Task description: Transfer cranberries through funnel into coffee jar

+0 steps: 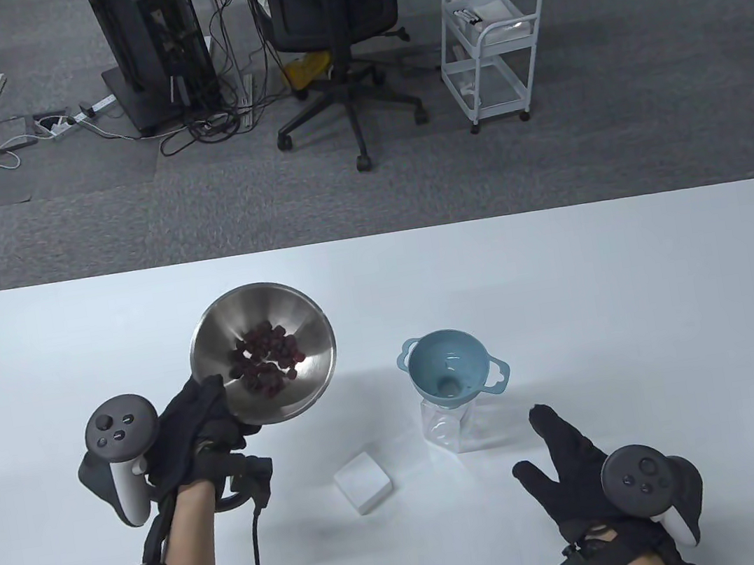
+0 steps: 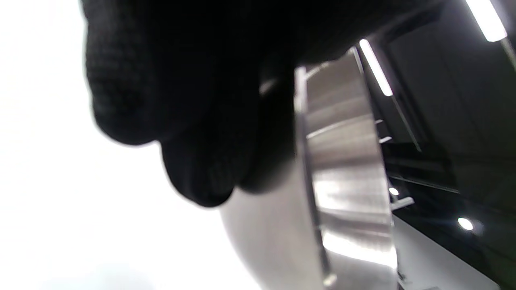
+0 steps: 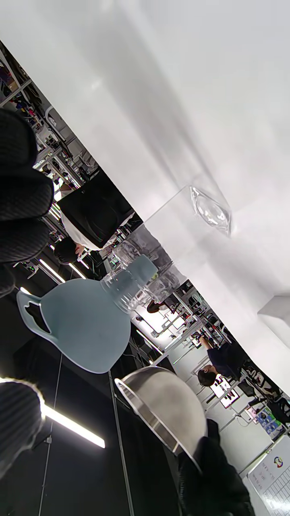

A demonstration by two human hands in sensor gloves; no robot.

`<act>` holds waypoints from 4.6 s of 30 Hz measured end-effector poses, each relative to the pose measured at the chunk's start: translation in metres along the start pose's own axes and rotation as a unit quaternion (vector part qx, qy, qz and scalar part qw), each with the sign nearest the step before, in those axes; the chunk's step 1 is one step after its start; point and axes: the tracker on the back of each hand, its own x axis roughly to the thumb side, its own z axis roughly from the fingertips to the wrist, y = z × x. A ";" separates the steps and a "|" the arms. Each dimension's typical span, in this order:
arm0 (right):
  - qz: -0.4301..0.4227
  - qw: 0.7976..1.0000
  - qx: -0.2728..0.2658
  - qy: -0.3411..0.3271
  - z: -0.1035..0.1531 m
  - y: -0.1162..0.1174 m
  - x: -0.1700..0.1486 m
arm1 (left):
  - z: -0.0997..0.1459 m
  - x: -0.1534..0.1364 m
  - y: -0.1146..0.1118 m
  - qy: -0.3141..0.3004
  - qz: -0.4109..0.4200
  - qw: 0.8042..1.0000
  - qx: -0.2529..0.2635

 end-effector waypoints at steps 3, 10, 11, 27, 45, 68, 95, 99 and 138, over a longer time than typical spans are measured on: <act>0.002 1.000 -0.001 0.000 0.000 0.000 0.000 | 0.001 0.019 -0.011 -0.026 0.003 1.000 -0.004; 0.001 1.000 0.000 0.004 -0.001 0.000 -0.001 | 0.007 0.050 -0.041 -0.093 -0.013 0.995 -0.033; 0.001 1.000 -0.001 0.004 -0.001 0.000 -0.001 | 0.008 0.055 -0.046 -0.104 -0.010 0.994 -0.036; 0.003 1.000 -0.003 0.004 -0.001 -0.001 -0.002 | 0.019 0.093 -0.118 -0.180 -0.004 0.982 -0.064; 0.002 1.000 -0.011 0.002 -0.001 -0.003 -0.003 | 0.024 0.091 -0.150 -0.251 0.041 0.965 -0.062; 0.001 1.000 -0.011 0.004 0.000 -0.003 -0.004 | 0.026 0.091 -0.146 -0.248 0.050 0.966 -0.058; 0.003 1.000 -0.008 0.003 0.000 -0.003 -0.004 | 0.022 0.076 -0.115 -0.240 0.091 0.967 0.000; 0.005 1.000 -0.008 0.005 0.000 -0.002 -0.004 | 0.017 0.062 -0.087 -0.186 0.098 0.977 0.031; 0.008 1.000 0.003 0.006 -0.001 0.001 -0.002 | 0.009 -0.155 -0.012 0.277 0.064 0.957 0.065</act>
